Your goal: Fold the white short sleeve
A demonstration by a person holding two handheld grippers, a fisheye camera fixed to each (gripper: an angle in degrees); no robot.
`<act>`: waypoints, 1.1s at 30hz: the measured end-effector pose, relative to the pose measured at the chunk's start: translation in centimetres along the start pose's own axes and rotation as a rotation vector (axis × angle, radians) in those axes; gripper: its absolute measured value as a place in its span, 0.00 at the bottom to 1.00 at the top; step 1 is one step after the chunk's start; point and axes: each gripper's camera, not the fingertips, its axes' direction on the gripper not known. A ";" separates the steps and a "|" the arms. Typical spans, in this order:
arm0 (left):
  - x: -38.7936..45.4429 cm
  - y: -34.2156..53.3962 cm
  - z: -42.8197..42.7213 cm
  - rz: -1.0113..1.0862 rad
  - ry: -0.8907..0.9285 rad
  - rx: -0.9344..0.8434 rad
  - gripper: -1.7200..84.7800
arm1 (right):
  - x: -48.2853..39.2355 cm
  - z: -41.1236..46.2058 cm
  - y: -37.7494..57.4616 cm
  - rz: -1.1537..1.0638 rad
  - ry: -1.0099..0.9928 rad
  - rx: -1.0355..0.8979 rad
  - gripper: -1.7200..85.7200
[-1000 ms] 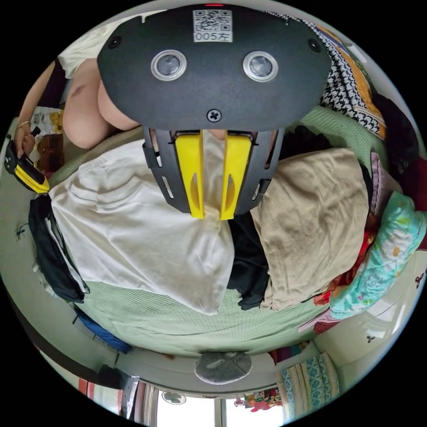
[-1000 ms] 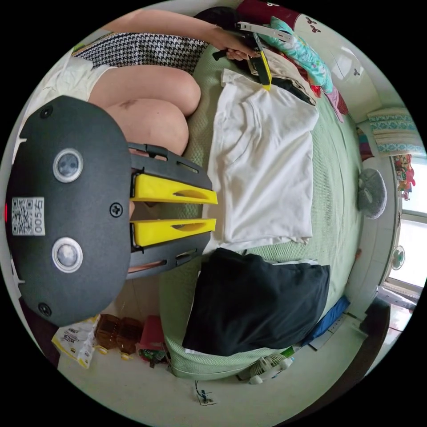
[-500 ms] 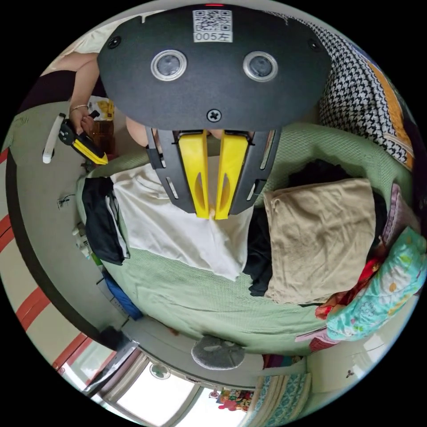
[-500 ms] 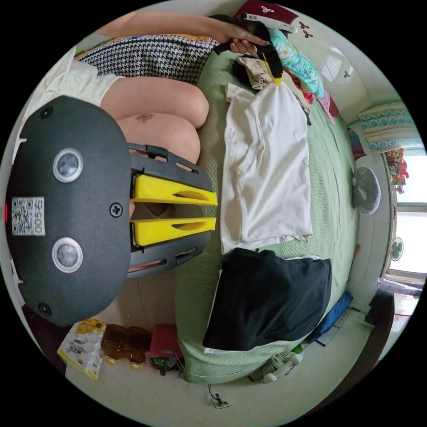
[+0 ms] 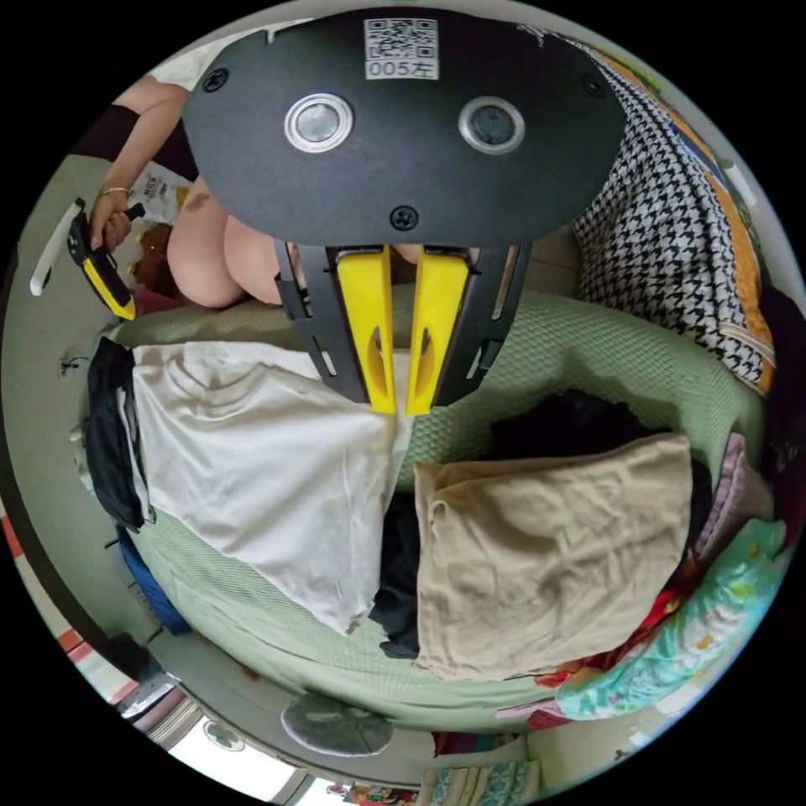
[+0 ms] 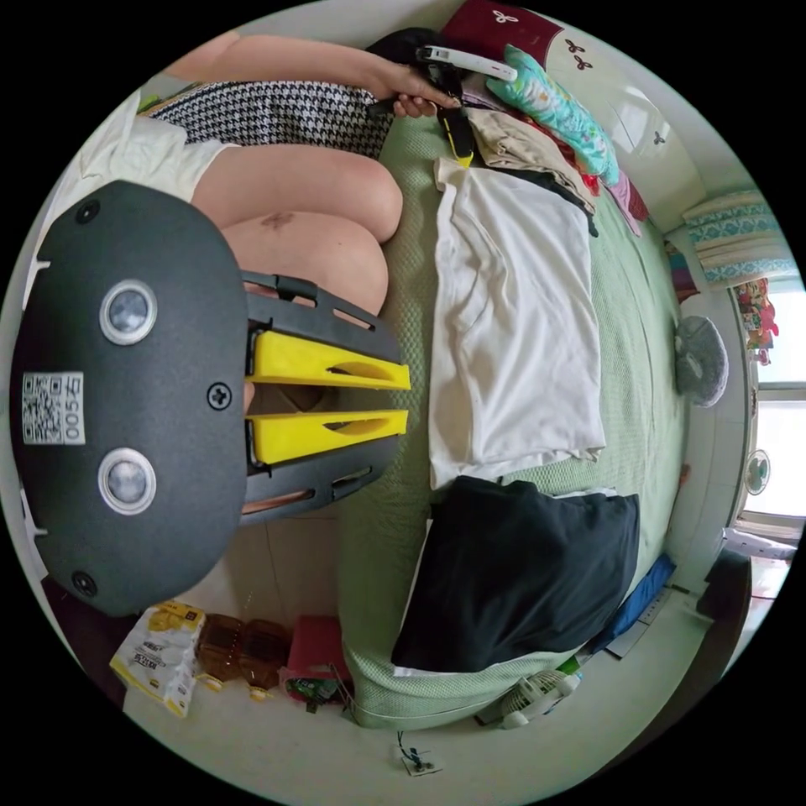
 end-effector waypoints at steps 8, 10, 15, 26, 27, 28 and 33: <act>7.4 0.5 -0.6 0.184 -0.016 0.116 0.09 | -2.8 1.3 -3.3 -0.099 -0.032 0.033 0.03; 9.9 0.2 1.0 0.218 -0.037 0.093 0.09 | -3.8 2.3 -5.3 -0.088 -0.090 -0.022 0.02; 13.5 0.6 4.5 0.208 -0.057 0.024 0.07 | -5.0 4.9 -8.0 -0.057 -0.084 -0.086 0.01; 20.0 2.9 7.6 0.243 -0.145 0.061 0.07 | -5.8 5.7 -4.4 -0.096 0.000 -0.049 0.01; 20.9 3.0 7.8 0.254 -0.154 0.062 0.06 | -5.9 5.7 -4.1 -0.104 0.009 -0.044 0.01; 21.7 3.2 8.0 0.255 -0.163 0.069 0.06 | -5.9 5.8 -3.9 -0.116 0.018 -0.043 0.01; 23.7 3.7 8.7 0.225 -0.124 0.087 0.05 | -5.6 5.8 -3.2 -0.133 0.033 -0.046 0.01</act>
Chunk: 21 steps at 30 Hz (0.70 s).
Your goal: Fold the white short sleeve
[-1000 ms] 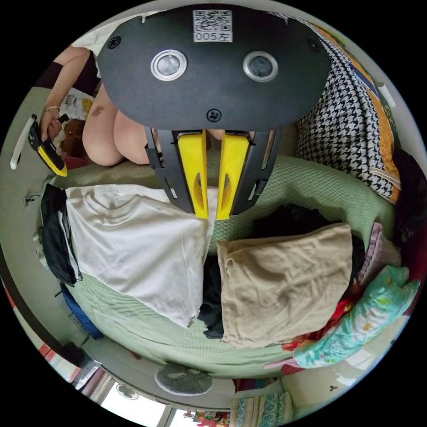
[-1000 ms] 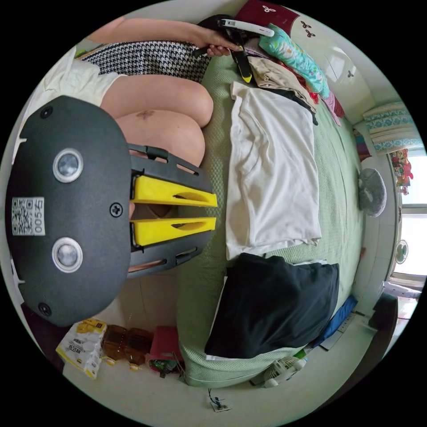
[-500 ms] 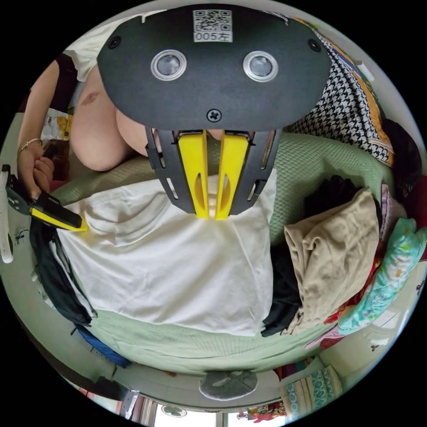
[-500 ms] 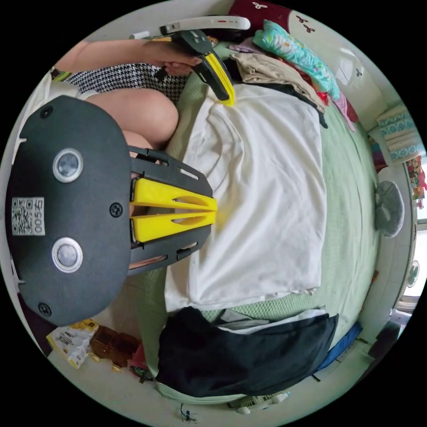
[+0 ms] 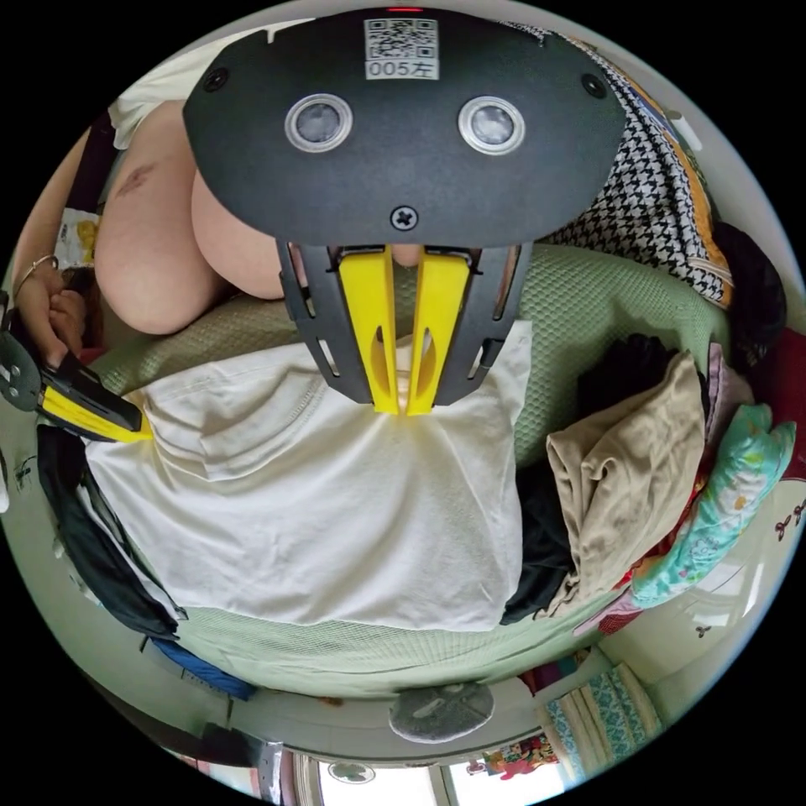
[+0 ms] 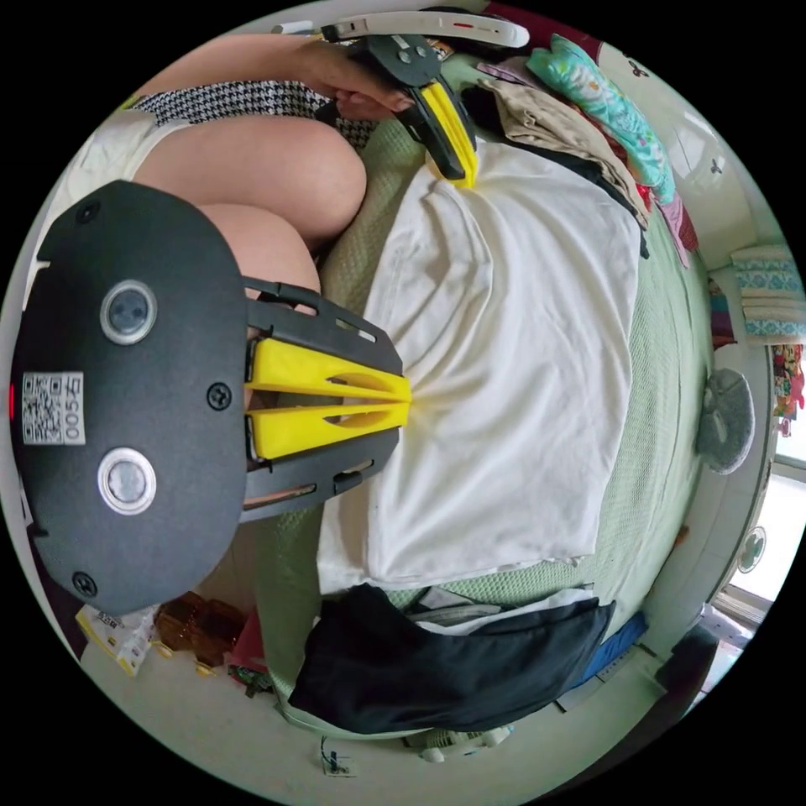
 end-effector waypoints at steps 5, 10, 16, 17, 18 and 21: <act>2.5 -0.7 -1.9 -0.019 0.128 -0.012 0.03 | 2.5 -1.8 2.2 0.065 -0.087 0.037 0.01; 10.9 -1.3 -6.9 0.169 0.302 0.116 0.05 | 7.5 -6.9 8.8 0.212 -0.070 0.153 0.01; 24.5 -2.8 -7.5 0.434 0.439 0.097 0.15 | 14.7 -9.3 15.3 0.362 -0.047 0.162 0.01; 25.7 -2.9 -7.3 0.447 0.438 0.088 0.16 | 15.3 -9.5 15.8 0.370 -0.047 0.167 0.01; 28.0 -3.3 -6.7 0.459 0.431 0.073 0.17 | 16.5 -9.9 16.7 0.388 -0.045 0.175 0.01; 32.4 -4.4 -4.7 0.429 0.409 0.018 0.19 | 18.9 -10.5 18.5 0.414 -0.018 0.192 0.01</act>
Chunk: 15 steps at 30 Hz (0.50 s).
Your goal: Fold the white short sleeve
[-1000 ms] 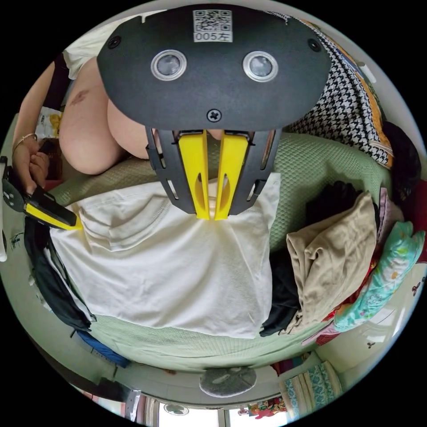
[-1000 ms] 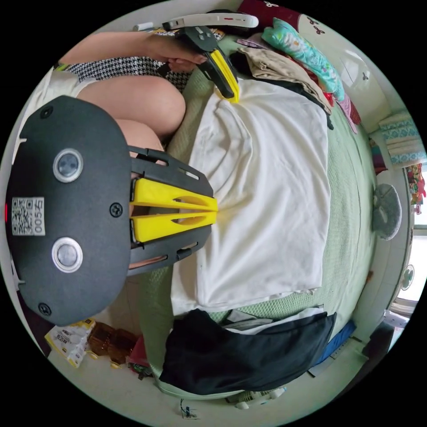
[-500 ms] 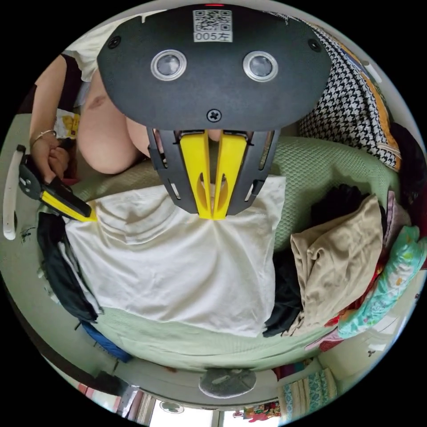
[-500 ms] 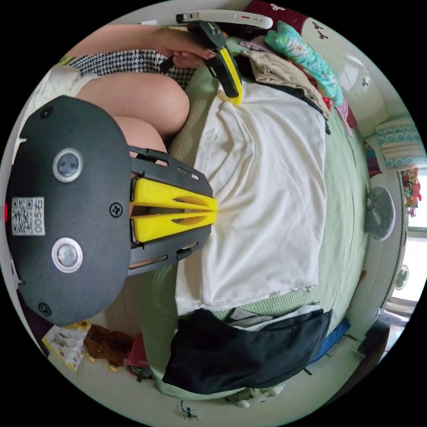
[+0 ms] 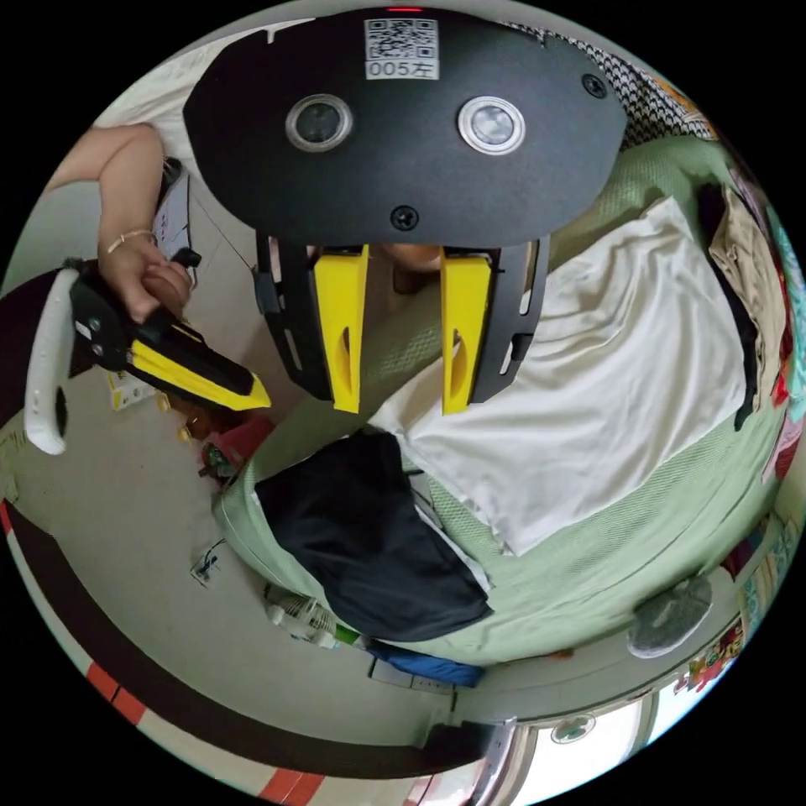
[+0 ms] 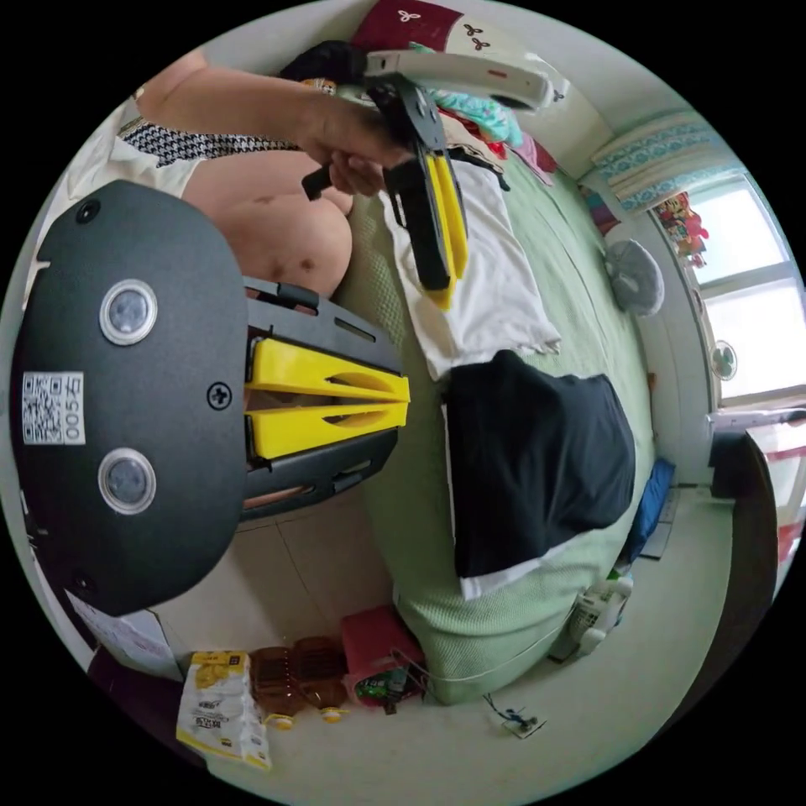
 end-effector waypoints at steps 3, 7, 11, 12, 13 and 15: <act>1.8 -1.8 3.2 -0.014 0.007 -0.051 0.21 | 2.0 0.1 0.2 0.006 0.006 0.003 0.01; 3.8 -3.1 6.3 -0.010 -0.069 -0.075 0.20 | 3.7 1.7 0.0 0.008 0.014 -0.021 0.01; 4.8 -3.7 7.5 -0.024 -0.103 -0.061 0.18 | 4.3 3.3 -0.4 -0.010 -0.014 -0.048 0.01; 5.1 -3.9 7.8 -0.020 -0.110 -0.060 0.18 | 4.4 3.9 -0.5 -0.014 -0.017 -0.055 0.01; 5.5 -4.1 8.1 -0.020 -0.117 -0.058 0.17 | 4.6 4.4 -0.7 -0.019 -0.021 -0.063 0.01; 6.0 -4.4 8.5 -0.029 -0.121 -0.060 0.17 | 4.8 5.2 -1.0 -0.027 -0.034 -0.074 0.01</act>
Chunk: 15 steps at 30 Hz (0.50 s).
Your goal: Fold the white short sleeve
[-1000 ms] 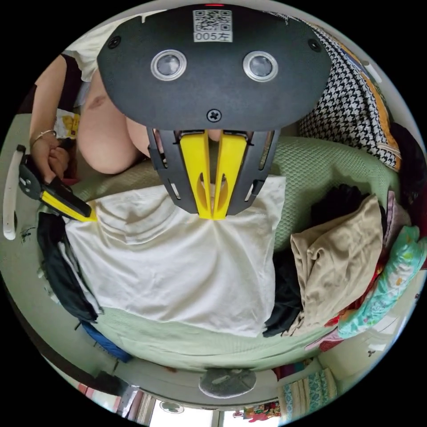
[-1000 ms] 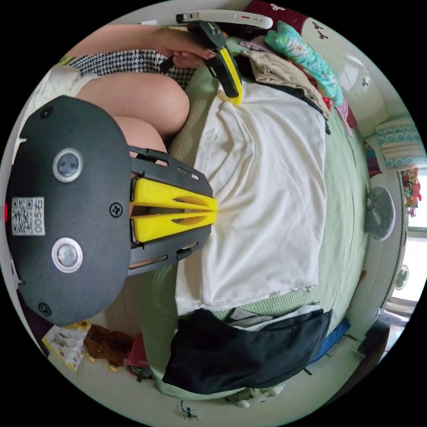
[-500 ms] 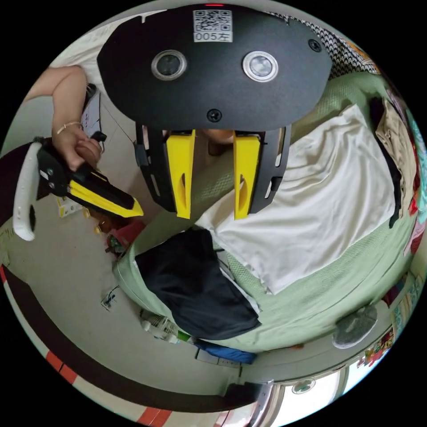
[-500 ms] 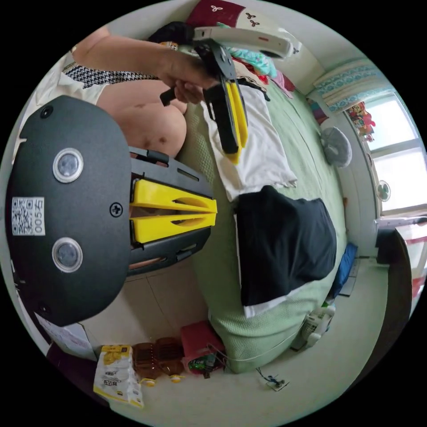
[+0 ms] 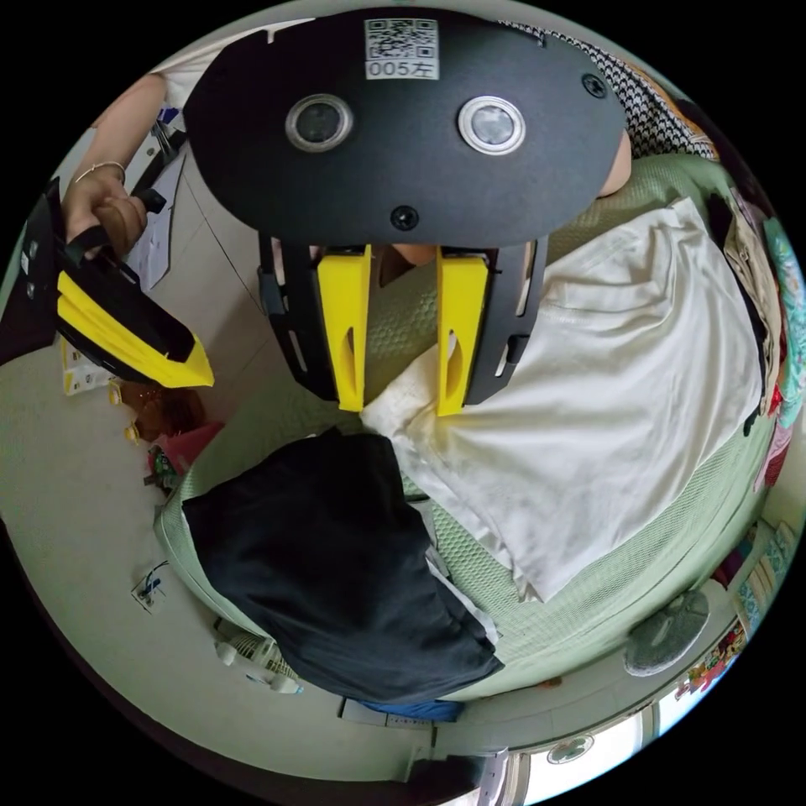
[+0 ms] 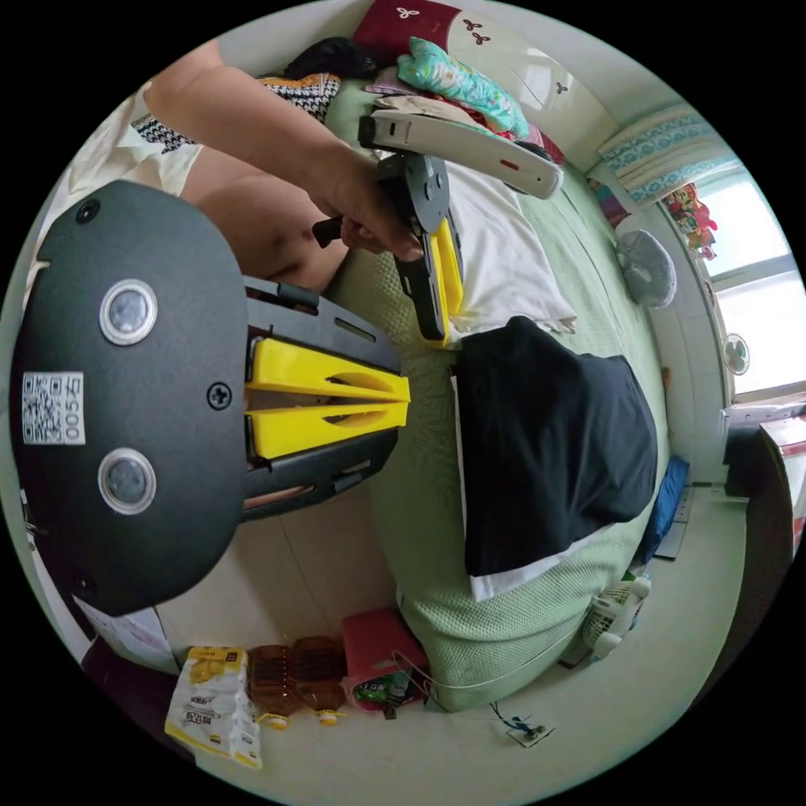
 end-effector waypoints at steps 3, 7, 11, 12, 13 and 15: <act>0.9 -0.6 0.3 -0.004 -0.014 -0.009 0.16 | 0.5 1.0 -0.6 -0.005 -0.018 -0.010 0.01; 1.6 -0.8 0.6 0.017 -0.013 0.018 0.16 | 1.2 2.0 -1.2 -0.006 -0.026 -0.009 0.01; 2.5 -1.0 0.9 0.009 -0.036 0.030 0.16 | 1.7 3.2 -1.6 -0.010 -0.031 -0.021 0.01; 2.9 -1.1 0.9 0.005 -0.053 0.031 0.16 | 1.9 3.6 -1.8 -0.012 -0.030 -0.030 0.01; 3.1 -1.3 1.0 -0.010 -0.059 0.022 0.16 | 2.1 4.1 -2.0 -0.011 -0.026 -0.034 0.01; 3.2 -1.5 1.1 -0.029 -0.061 0.009 0.17 | 2.4 4.6 -2.4 -0.012 -0.025 -0.034 0.01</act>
